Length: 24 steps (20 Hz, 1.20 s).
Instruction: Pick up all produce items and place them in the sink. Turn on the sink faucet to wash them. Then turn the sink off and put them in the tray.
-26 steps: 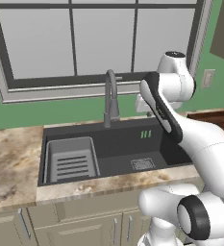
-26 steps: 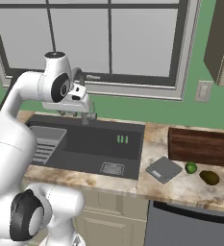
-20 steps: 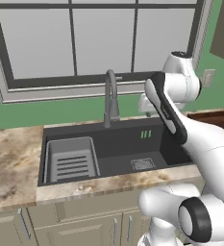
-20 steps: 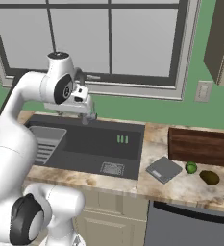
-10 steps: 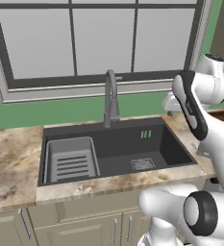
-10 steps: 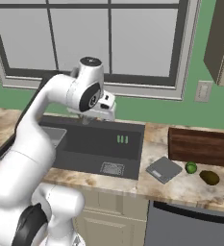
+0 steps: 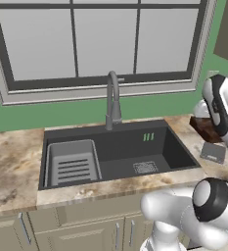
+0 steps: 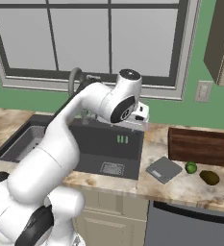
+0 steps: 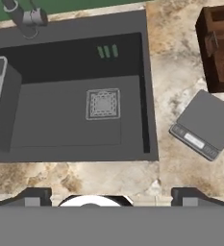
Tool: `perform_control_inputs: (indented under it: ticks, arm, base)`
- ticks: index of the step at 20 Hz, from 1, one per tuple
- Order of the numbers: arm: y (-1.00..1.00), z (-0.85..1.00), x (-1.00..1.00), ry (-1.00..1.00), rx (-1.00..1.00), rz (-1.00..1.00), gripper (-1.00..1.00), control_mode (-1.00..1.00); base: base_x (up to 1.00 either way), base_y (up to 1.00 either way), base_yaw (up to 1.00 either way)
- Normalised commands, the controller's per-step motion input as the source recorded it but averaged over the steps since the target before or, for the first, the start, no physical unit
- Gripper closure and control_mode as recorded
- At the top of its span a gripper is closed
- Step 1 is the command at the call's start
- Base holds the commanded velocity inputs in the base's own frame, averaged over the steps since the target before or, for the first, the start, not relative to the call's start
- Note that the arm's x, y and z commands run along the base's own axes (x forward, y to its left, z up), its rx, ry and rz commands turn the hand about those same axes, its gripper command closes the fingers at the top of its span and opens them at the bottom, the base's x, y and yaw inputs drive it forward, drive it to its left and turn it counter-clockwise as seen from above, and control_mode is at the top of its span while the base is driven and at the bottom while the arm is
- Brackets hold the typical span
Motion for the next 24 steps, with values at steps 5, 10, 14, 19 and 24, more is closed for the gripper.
perform_control_inputs:
  ticks: [5, 10, 14, 19, 24]
  arm:
    - [-1.0, -0.4, 0.0, 0.0, 0.0, -0.02, -1.0, -1.0]
    - [-0.92, -0.28, 0.0, 0.0, 0.0, -0.05, -1.0, -1.0]
    - [-0.81, -0.12, 0.09, 0.02, 0.0, -0.08, -1.0, -1.0]
    - [-0.71, -0.09, 0.27, 0.07, 0.0, -0.08, -1.0, -1.0]
    - [-0.49, -0.16, 0.32, 0.08, 0.0, -0.02, -1.0, -1.0]
  base:
    - [0.0, 0.0, 0.0]
    - [0.0, 0.0, 0.0]
    - [0.0, 0.0, 0.0]
    - [0.0, 0.0, 0.0]
    - [0.0, 0.0, 0.0]
